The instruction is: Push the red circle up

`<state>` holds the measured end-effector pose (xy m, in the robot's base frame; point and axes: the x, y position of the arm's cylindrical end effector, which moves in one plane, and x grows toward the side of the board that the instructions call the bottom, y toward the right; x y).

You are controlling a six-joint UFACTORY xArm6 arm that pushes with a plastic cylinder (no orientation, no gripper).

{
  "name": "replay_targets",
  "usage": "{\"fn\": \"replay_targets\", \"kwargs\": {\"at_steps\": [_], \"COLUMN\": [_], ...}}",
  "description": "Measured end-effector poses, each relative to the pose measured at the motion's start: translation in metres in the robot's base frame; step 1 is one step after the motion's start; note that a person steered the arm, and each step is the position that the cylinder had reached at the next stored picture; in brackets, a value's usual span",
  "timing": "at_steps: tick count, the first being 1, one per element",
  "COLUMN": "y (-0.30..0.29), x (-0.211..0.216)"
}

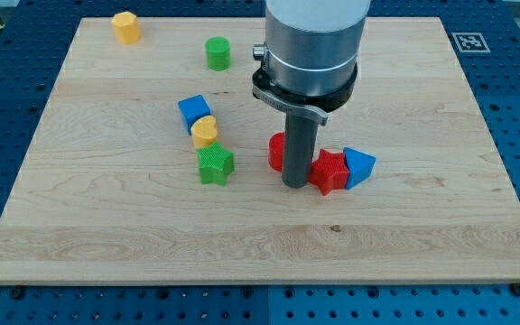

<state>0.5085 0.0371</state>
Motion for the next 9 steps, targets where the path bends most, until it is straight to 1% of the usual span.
{"fn": "replay_targets", "kwargs": {"at_steps": [3, 8, 9], "y": [0.0, -0.031, -0.024], "x": [-0.013, -0.014, -0.015]}}
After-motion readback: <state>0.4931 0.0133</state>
